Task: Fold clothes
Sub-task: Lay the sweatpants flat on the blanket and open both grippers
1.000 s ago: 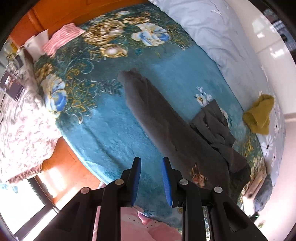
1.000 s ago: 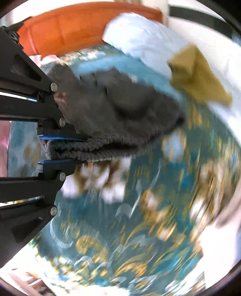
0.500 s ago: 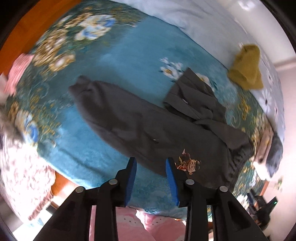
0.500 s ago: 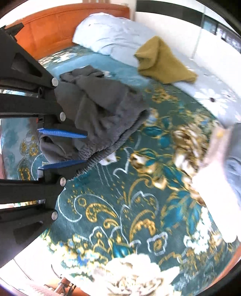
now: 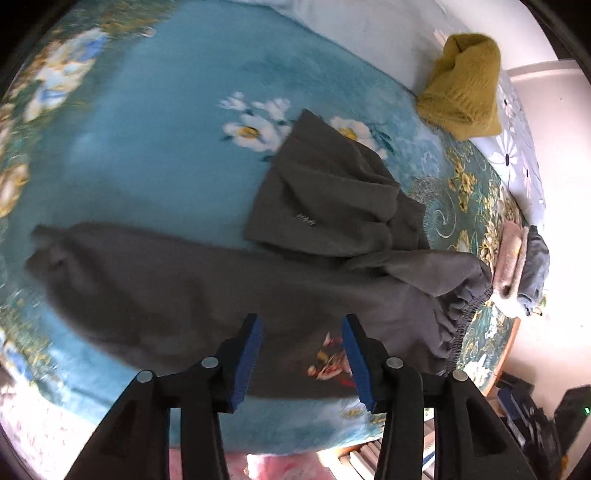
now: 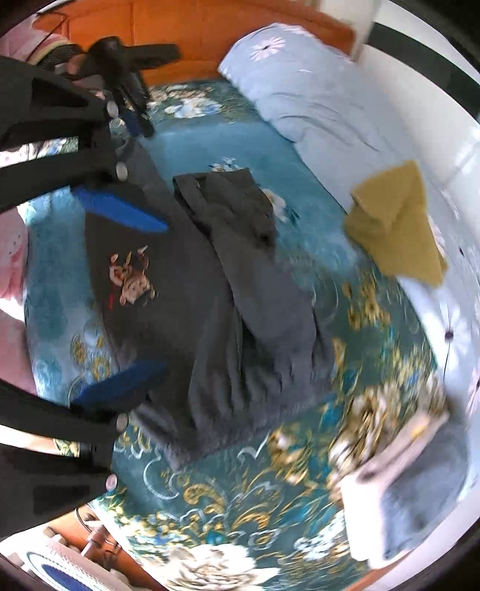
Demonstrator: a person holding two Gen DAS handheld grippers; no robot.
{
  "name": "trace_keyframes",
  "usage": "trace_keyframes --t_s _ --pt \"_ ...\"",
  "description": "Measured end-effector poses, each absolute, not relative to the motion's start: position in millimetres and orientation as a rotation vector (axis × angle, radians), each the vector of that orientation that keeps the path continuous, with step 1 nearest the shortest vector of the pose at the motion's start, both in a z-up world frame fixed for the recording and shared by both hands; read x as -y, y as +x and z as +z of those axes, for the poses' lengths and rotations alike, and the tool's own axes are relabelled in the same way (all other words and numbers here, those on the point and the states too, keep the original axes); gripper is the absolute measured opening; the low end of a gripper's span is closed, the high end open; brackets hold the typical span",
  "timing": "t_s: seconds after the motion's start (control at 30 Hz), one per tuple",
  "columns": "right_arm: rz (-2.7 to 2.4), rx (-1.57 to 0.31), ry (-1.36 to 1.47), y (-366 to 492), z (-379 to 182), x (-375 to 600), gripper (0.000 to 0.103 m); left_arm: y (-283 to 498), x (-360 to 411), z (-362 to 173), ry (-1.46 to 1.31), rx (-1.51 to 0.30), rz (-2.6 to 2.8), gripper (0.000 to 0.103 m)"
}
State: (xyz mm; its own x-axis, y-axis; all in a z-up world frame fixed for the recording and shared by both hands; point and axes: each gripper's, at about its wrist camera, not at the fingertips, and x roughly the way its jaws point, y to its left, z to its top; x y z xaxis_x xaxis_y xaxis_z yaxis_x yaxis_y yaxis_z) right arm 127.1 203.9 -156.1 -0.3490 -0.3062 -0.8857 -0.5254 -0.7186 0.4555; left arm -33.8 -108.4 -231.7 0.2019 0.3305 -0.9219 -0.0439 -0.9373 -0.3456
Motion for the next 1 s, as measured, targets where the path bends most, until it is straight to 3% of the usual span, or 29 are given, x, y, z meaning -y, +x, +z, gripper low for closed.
trace_keyframes --t_s 0.1,0.2,0.37,0.63,0.67,0.7,0.77,1.0 --pt "2.145 -1.09 -1.703 107.3 -155.6 -178.5 0.086 -48.3 77.7 -255.3 -2.216 0.269 1.727 0.05" --pt "2.104 -1.11 -1.708 104.6 -158.9 -161.3 0.101 -62.5 40.5 -264.5 -2.205 0.234 1.681 0.054" --pt "2.074 -0.881 -1.733 123.1 -155.1 -154.6 0.102 -82.5 -25.9 -278.9 -2.15 0.074 1.62 0.06" --pt "1.958 -0.859 -1.719 165.3 -150.5 -162.8 0.102 -97.0 -96.1 -335.5 -2.235 -0.172 1.586 0.061" --pt "1.943 -0.845 -1.729 169.0 -150.2 -161.7 0.102 -98.5 -96.9 -339.5 -2.232 -0.208 1.597 0.056" --pt "1.933 -0.833 -1.738 170.8 -150.4 -161.5 0.102 -101.2 -93.1 -341.4 -2.231 -0.207 1.611 0.036" --pt "1.921 -0.814 -1.751 172.3 -150.7 -161.5 0.102 -108.4 -77.5 -339.1 -2.228 -0.143 1.63 0.016" --pt "1.978 -0.784 -1.778 147.0 -151.0 -157.6 0.102 -151.2 62.4 -263.6 -2.04 0.453 1.767 0.012"
